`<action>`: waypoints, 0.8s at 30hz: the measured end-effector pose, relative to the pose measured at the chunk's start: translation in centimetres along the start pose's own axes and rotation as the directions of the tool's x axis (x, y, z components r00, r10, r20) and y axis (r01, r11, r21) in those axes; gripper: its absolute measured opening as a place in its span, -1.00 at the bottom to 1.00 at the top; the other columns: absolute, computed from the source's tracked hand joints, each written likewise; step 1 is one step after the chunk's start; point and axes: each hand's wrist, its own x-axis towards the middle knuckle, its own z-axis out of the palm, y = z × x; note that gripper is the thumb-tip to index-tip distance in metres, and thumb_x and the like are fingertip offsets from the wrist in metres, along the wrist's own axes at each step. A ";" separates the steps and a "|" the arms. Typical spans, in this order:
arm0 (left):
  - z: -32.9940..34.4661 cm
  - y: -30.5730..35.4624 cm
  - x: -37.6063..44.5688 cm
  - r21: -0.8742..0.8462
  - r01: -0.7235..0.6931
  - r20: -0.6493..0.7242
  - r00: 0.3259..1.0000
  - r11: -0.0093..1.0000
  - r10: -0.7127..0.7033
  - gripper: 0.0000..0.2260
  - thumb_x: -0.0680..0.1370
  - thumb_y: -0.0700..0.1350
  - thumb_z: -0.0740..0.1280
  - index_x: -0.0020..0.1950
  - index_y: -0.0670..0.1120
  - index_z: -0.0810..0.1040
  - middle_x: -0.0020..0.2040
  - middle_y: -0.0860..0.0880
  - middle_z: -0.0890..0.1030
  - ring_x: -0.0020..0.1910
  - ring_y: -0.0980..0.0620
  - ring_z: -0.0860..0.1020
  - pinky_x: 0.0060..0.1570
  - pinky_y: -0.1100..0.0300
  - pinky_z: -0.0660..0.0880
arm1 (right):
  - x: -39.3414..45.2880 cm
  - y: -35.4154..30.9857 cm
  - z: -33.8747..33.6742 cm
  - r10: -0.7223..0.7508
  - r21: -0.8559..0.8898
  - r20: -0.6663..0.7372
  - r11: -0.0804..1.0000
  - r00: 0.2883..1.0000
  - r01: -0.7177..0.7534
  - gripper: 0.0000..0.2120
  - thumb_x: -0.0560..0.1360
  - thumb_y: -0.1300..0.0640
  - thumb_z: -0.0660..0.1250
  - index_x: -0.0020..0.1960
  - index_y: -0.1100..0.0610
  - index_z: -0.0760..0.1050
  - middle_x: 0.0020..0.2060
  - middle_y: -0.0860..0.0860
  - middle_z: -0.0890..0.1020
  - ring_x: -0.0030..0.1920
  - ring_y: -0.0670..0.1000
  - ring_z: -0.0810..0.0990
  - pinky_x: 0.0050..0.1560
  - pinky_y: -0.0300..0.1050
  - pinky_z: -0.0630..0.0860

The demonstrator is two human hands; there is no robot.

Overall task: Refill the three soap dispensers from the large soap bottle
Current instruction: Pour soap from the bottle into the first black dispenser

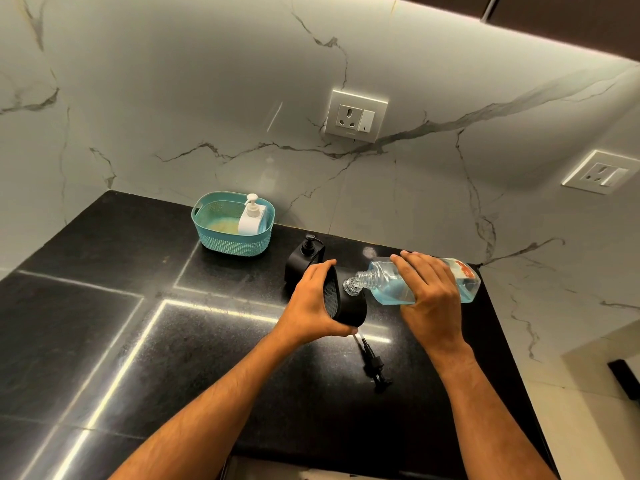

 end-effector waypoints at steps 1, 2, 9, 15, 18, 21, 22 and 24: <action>0.0 0.0 0.0 0.000 0.000 0.001 1.000 1.000 0.000 0.14 0.19 0.09 0.74 0.63 -0.09 0.22 0.47 0.03 0.36 0.41 0.11 0.36 0.46 0.20 0.31 | 0.0 0.0 0.0 -0.002 -0.001 -0.002 1.000 1.000 0.002 -0.21 0.21 0.24 0.71 0.40 0.18 0.54 0.31 0.15 0.62 0.34 0.20 0.56 0.41 0.17 0.45; 0.0 0.0 0.0 0.000 0.001 0.003 1.000 1.000 -0.001 0.14 0.19 0.09 0.74 0.63 -0.09 0.22 0.47 0.03 0.36 0.41 0.11 0.36 0.46 0.20 0.31 | 0.0 0.0 0.0 -0.004 -0.002 -0.003 1.000 1.000 0.004 -0.21 0.21 0.24 0.71 0.39 0.18 0.55 0.30 0.15 0.62 0.34 0.20 0.56 0.41 0.16 0.45; 0.1 -0.2 0.1 0.004 0.002 0.005 1.000 1.000 -0.002 0.15 0.18 0.11 0.74 0.62 -0.09 0.22 0.46 0.04 0.37 0.40 0.12 0.36 0.46 0.21 0.31 | -0.3 0.2 0.3 0.014 0.018 0.015 1.000 1.000 -0.015 -0.21 0.21 0.25 0.71 0.40 0.18 0.54 0.31 0.14 0.62 0.35 0.18 0.56 0.40 0.16 0.46; 0.1 -0.1 0.1 -0.005 -0.003 0.003 1.000 1.000 0.003 0.14 0.19 0.09 0.74 0.63 -0.09 0.22 0.46 0.03 0.37 0.41 0.12 0.35 0.45 0.22 0.29 | -0.5 0.1 0.5 0.051 0.072 0.021 0.996 0.998 -0.052 -0.24 0.23 0.27 0.69 0.39 0.18 0.55 0.30 0.13 0.63 0.33 0.17 0.58 0.35 0.22 0.50; 0.2 -0.1 0.2 -0.014 -0.008 0.001 1.000 1.000 0.008 0.14 0.18 0.11 0.74 0.63 -0.08 0.22 0.46 0.04 0.37 0.41 0.11 0.36 0.46 0.21 0.30 | -0.5 -0.1 0.4 0.076 0.110 0.020 0.991 0.997 -0.078 -0.26 0.24 0.32 0.66 0.39 0.18 0.55 0.29 0.12 0.63 0.33 0.15 0.57 0.35 0.19 0.50; 0.2 0.0 0.3 -0.031 -0.013 -0.001 1.000 0.999 0.013 0.14 0.17 0.12 0.74 0.62 -0.06 0.22 0.46 0.04 0.37 0.41 0.10 0.37 0.48 0.17 0.33 | -0.5 -0.2 0.4 0.125 0.173 0.030 0.977 0.992 -0.128 -0.25 0.23 0.39 0.62 0.40 0.17 0.54 0.27 0.11 0.64 0.31 0.13 0.58 0.33 0.17 0.54; 0.3 0.0 0.3 -0.036 -0.018 -0.001 1.000 0.999 0.018 0.14 0.18 0.12 0.73 0.62 -0.06 0.22 0.46 0.04 0.37 0.42 0.09 0.38 0.48 0.16 0.34 | -0.5 -0.3 0.4 0.141 0.196 0.040 0.970 0.989 -0.146 -0.25 0.24 0.38 0.62 0.40 0.17 0.54 0.27 0.11 0.64 0.30 0.12 0.58 0.30 0.15 0.56; 0.4 0.1 0.4 -0.044 -0.030 -0.002 1.000 0.999 0.030 0.13 0.18 0.13 0.73 0.62 -0.05 0.23 0.46 0.04 0.38 0.43 0.07 0.39 0.50 0.12 0.36 | -0.4 -0.3 0.4 0.174 0.259 0.052 0.949 0.983 -0.182 -0.27 0.26 0.33 0.65 0.39 0.17 0.54 0.26 0.09 0.64 0.30 0.06 0.59 0.27 0.05 0.60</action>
